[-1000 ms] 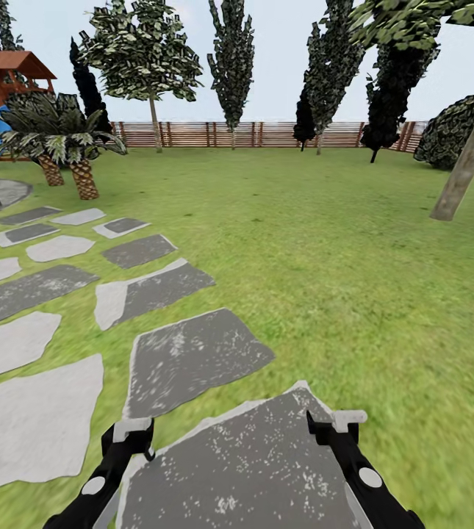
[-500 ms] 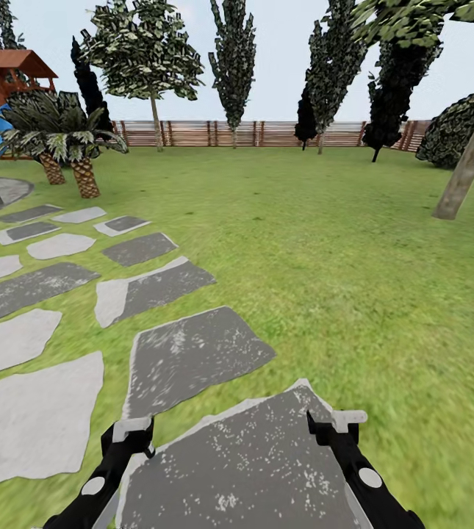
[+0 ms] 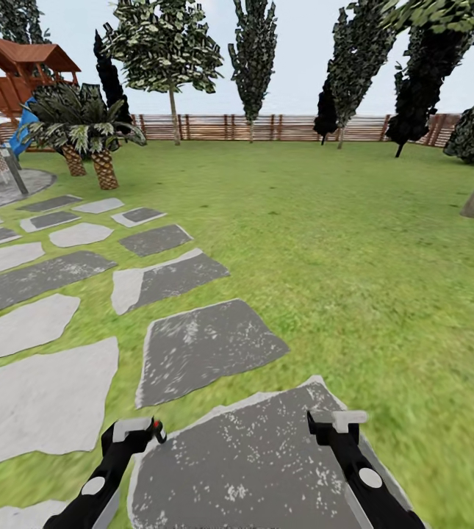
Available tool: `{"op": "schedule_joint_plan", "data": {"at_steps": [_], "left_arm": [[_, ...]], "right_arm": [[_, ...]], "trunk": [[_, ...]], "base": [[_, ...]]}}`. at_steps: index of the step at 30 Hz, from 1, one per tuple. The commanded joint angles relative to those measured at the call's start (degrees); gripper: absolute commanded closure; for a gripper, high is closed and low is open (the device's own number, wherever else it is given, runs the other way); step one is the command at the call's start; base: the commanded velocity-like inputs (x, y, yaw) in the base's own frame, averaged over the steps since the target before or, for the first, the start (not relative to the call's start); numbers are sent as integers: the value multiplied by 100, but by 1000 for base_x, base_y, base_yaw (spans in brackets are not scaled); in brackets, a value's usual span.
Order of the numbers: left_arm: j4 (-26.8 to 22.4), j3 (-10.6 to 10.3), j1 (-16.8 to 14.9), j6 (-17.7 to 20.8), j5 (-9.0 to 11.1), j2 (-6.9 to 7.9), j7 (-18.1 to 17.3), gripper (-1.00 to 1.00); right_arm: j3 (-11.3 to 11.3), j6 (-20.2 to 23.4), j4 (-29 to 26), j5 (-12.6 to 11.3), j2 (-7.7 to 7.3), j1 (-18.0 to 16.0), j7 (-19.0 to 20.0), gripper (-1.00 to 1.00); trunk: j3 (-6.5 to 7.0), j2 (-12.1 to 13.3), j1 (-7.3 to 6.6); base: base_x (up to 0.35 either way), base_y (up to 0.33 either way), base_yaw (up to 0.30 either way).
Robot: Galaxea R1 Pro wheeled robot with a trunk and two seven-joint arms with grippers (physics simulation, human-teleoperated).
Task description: In the garden, pick up the pesticide atomizer on the floor and spray pesticide onto both trees until each tree trunk is fully covered.
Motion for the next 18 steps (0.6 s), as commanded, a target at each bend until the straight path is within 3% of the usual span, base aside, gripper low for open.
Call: {"op": "schedule_joint_plan", "data": {"at_steps": [1,9,18], "left_arm": [[2,-2,0,0,0,0,-1,-100],[-1,-4,0,0,0,0,1,-100],[-1,1,0,0,0,3,1,-100]], "right_arm": [[0,2,-1,0,0,0,0,-100],[0,8,-5,0,0,0,0,-100],[0,9,-3,-8,0,0,0,-100]], "trunk": [[-26,-42,23],[-232,-363,198],[-476,-724,396]], "base": [[0,0,159],[0,0,139],[0,0,-4]]}}
